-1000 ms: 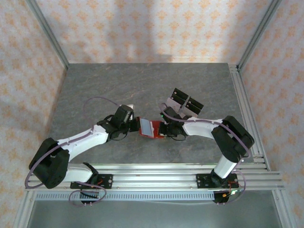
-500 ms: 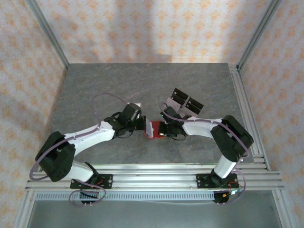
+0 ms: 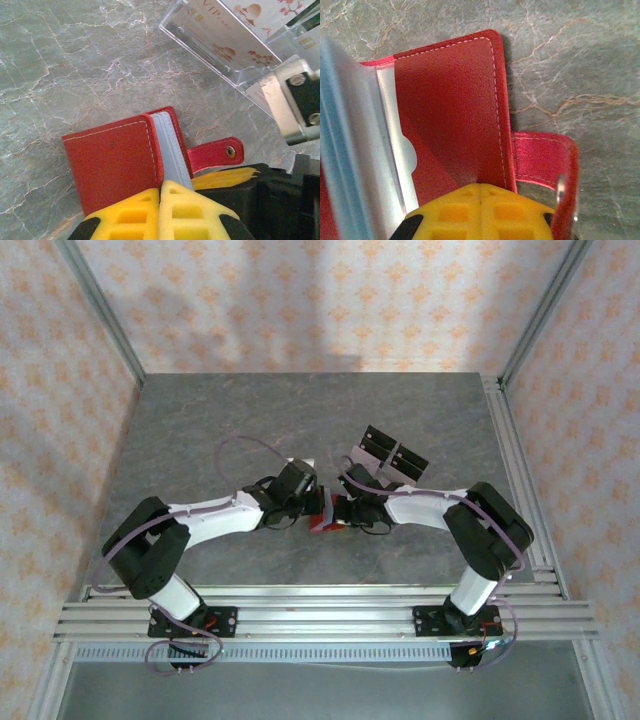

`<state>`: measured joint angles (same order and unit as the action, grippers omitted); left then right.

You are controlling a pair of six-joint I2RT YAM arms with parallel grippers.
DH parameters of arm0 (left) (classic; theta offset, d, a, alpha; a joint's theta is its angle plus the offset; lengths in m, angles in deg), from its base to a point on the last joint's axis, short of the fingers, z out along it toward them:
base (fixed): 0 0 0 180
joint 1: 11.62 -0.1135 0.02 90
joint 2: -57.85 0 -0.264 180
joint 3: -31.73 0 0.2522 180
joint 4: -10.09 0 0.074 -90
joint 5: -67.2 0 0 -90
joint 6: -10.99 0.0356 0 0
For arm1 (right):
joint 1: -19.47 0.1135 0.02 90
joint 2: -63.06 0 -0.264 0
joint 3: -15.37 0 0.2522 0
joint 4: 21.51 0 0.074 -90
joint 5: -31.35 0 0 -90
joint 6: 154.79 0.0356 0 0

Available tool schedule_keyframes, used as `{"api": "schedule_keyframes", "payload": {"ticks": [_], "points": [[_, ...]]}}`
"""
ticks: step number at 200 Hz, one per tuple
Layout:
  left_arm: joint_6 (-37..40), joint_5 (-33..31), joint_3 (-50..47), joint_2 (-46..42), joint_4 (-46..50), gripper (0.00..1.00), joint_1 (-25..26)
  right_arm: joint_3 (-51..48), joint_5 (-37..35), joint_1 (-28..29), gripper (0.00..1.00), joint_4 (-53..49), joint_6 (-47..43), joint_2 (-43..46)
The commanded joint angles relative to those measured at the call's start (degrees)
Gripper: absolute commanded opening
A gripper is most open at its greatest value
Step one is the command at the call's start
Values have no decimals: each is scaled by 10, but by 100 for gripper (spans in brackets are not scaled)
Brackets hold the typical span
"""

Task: Put the credit cards into the card holder
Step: Open the card holder at the bottom-center of the table.

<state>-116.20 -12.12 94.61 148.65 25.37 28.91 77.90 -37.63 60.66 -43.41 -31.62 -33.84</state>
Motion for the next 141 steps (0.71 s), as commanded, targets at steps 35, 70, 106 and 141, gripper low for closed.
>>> {"api": "schedule_keyframes", "payload": {"ticks": [35,70,106,141], "points": [[3,-37,-16,-9,4,0,2,-6,-54,-1,9,-71,-5,38],[18,-48,-20,-31,24,0,2,-4,-73,-6,17,-110,-6,94],[26,-54,-33,-55,37,0,2,7,-78,-6,25,-130,-5,136],[34,-70,-48,-83,55,0,1,46,-41,-6,32,-132,-22,112]]}}
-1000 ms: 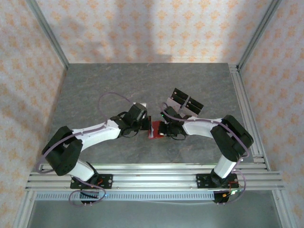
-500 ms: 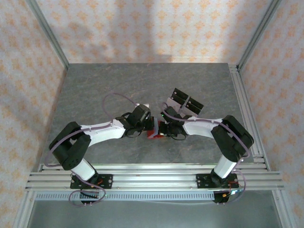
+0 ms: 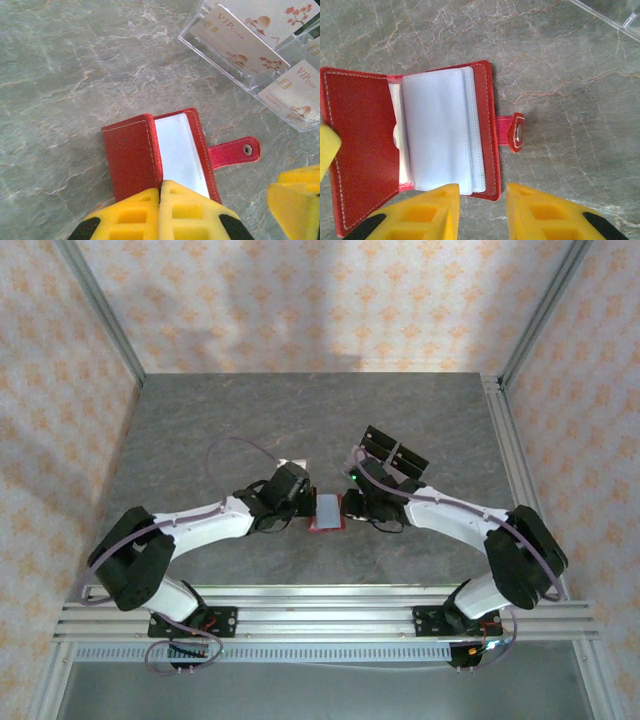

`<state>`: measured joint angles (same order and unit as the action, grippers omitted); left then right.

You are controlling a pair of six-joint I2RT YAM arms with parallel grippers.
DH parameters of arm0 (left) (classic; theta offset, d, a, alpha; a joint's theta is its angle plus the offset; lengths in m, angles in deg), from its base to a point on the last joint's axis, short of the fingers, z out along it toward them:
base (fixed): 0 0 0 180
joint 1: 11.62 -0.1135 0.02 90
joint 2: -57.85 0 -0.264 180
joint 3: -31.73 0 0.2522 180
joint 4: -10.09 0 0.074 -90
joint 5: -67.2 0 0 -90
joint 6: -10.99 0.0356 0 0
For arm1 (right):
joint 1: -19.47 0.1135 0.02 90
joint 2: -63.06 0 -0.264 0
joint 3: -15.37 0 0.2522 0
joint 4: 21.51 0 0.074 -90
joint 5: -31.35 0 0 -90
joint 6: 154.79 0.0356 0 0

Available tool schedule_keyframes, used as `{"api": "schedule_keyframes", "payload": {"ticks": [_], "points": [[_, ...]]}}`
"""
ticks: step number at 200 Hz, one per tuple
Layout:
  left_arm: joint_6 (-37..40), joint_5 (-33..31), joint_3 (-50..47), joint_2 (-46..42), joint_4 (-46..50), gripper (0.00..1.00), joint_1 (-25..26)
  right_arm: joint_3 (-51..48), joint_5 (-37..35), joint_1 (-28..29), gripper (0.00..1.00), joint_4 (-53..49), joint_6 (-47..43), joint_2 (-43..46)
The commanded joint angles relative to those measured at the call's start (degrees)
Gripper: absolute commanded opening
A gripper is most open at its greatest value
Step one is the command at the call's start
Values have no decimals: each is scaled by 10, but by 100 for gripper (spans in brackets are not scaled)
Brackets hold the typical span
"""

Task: Put the credit cards into the card holder
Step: Open the card holder at the bottom-center of the table.

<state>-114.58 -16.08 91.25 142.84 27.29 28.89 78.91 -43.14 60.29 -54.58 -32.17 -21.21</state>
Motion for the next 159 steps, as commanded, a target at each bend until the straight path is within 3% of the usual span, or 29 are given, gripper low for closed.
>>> {"api": "schedule_keyframes", "payload": {"ticks": [1,55,159], "points": [[18,-31,-15,-25,36,0,2,36,14,-2,32,-21,-17,-14],[21,-45,-34,-34,36,0,1,86,53,-3,34,-1,-25,-95],[24,-51,-56,-47,25,0,-10,105,52,-3,38,12,-29,-171]]}}
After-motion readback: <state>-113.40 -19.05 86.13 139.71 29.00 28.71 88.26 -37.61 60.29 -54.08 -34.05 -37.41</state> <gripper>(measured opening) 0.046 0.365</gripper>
